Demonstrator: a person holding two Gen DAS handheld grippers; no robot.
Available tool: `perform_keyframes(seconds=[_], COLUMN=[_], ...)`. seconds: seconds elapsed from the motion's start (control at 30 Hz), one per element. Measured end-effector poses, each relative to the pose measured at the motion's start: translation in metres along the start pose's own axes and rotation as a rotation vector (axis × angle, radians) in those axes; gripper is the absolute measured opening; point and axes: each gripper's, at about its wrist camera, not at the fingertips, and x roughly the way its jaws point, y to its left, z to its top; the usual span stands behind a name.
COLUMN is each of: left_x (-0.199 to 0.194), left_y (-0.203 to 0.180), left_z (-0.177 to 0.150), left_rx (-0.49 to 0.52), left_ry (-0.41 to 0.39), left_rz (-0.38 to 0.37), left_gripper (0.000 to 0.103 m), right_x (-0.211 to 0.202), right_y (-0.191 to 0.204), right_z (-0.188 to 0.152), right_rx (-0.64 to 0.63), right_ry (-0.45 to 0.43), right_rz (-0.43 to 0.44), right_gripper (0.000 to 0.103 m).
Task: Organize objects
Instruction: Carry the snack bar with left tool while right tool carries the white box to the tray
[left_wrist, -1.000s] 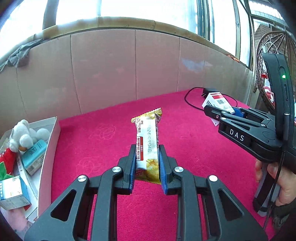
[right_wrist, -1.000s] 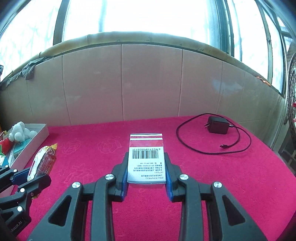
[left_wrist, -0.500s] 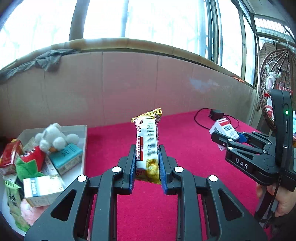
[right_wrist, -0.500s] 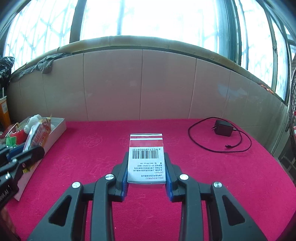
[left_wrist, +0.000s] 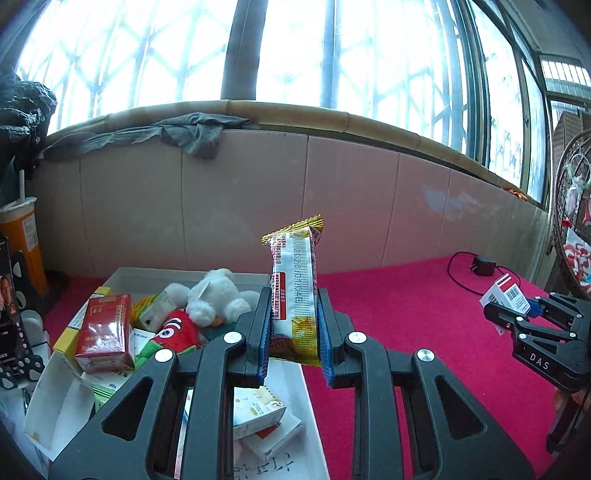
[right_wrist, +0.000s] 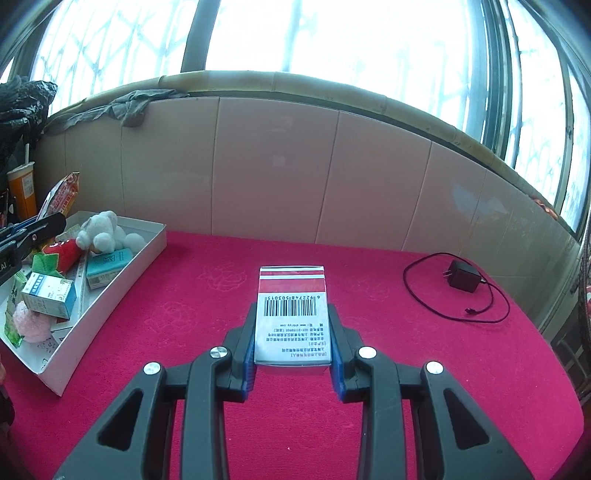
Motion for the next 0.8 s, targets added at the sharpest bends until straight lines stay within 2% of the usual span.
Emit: perform_keyframes(seconds=[0.27, 0.5, 0.8], left_x=[0.003, 0.000, -0.009], left_y=[0.017, 0.050, 0.087], left_z=[0.003, 0.008, 0.015], left_rx=[-0.003, -0.060, -0.159], left_ry=[0.030, 0.021, 0.011], left_rz=[0.063, 0.124, 0.140], left_gripper=[0.021, 0.021, 0.021], right_x=[-0.011, -0.016, -0.018], right_y=[0.023, 0.042, 0.077], right_z=[0.010, 0.022, 0.041], right_rx=[-0.042, -0.066, -0.102], right_ry=[-0.009, -0.008, -0.009], right_rz=[0.016, 0.052, 0.130], right_gripper=[0.031, 0.031, 0.031])
